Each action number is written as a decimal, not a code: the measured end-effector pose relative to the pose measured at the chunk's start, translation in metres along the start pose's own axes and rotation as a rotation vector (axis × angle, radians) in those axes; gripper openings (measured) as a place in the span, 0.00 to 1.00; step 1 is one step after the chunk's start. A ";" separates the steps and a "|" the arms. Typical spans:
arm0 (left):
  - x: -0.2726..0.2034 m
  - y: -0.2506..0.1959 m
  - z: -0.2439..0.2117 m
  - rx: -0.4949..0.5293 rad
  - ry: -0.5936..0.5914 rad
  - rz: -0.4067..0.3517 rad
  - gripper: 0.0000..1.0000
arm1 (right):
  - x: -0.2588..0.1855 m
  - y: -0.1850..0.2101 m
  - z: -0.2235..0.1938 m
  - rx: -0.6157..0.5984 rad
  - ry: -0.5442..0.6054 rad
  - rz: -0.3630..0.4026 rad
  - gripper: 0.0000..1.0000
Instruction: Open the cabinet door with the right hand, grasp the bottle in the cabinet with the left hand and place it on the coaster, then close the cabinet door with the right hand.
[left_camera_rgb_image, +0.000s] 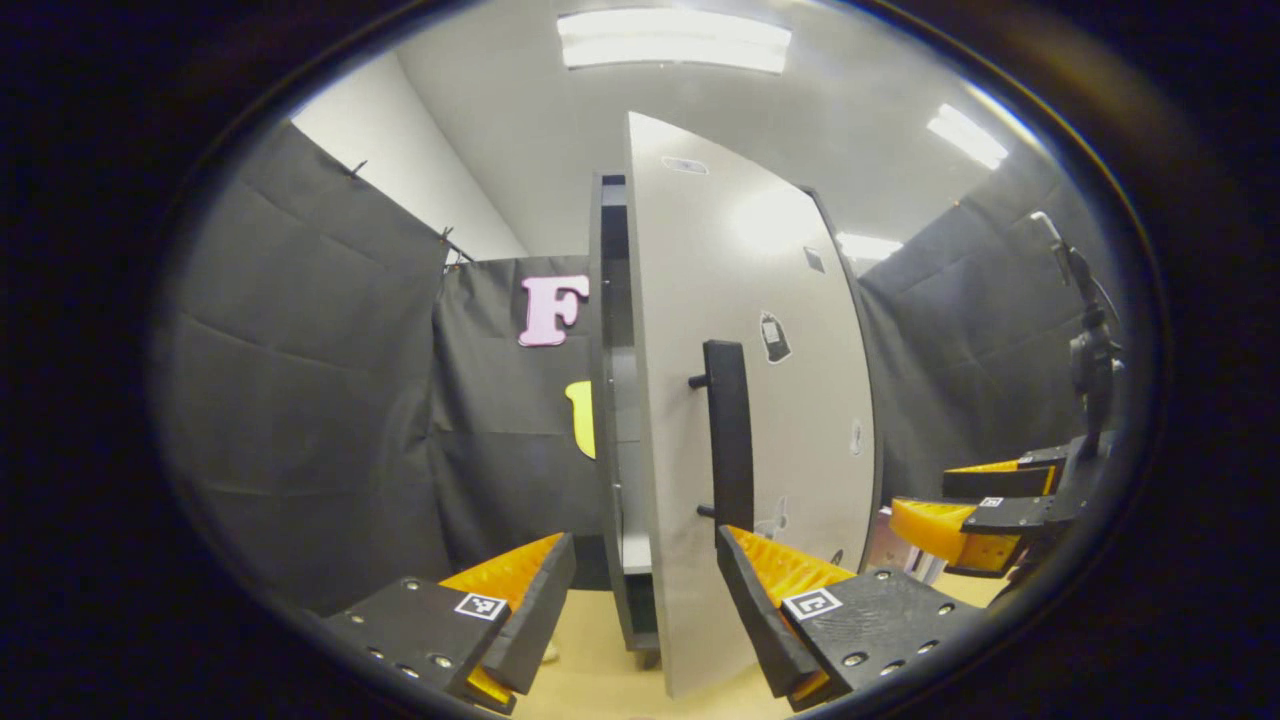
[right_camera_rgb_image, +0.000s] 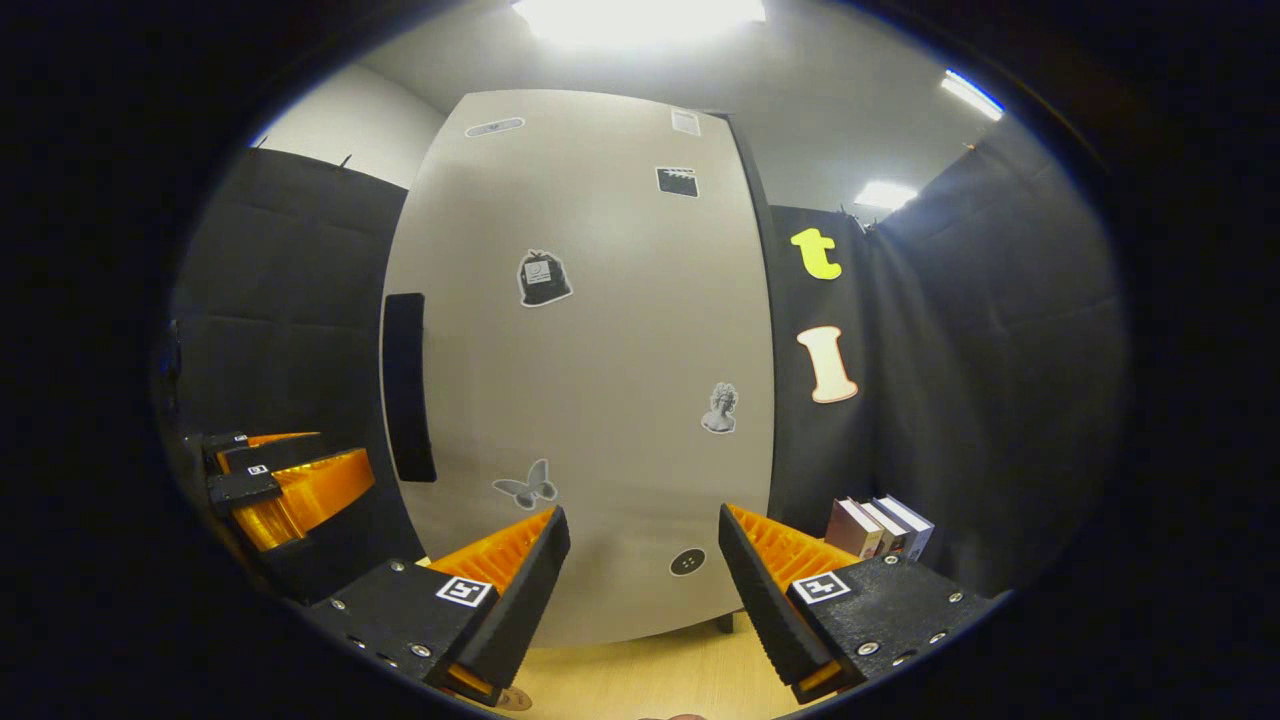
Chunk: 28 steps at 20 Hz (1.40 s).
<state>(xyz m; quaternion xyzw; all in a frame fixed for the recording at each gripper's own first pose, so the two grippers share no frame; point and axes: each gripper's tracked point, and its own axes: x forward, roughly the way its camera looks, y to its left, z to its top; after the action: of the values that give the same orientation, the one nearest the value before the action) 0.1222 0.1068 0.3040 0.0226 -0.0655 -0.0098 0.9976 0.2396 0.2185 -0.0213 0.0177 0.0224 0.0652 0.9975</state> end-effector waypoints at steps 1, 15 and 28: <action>0.004 -0.002 0.002 -0.002 -0.002 0.003 0.84 | 0.003 -0.003 0.002 -0.002 -0.002 0.001 0.93; 0.030 -0.040 -0.006 -0.002 0.021 -0.077 0.84 | 0.002 -0.017 -0.010 0.010 0.022 -0.048 0.93; 0.030 -0.047 -0.001 -0.023 0.017 -0.077 0.88 | -0.002 -0.010 -0.006 0.014 0.014 -0.048 0.93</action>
<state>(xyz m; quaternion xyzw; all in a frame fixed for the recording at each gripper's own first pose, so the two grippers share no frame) 0.1508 0.0595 0.3048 0.0136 -0.0562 -0.0486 0.9971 0.2391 0.2087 -0.0278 0.0239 0.0300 0.0411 0.9984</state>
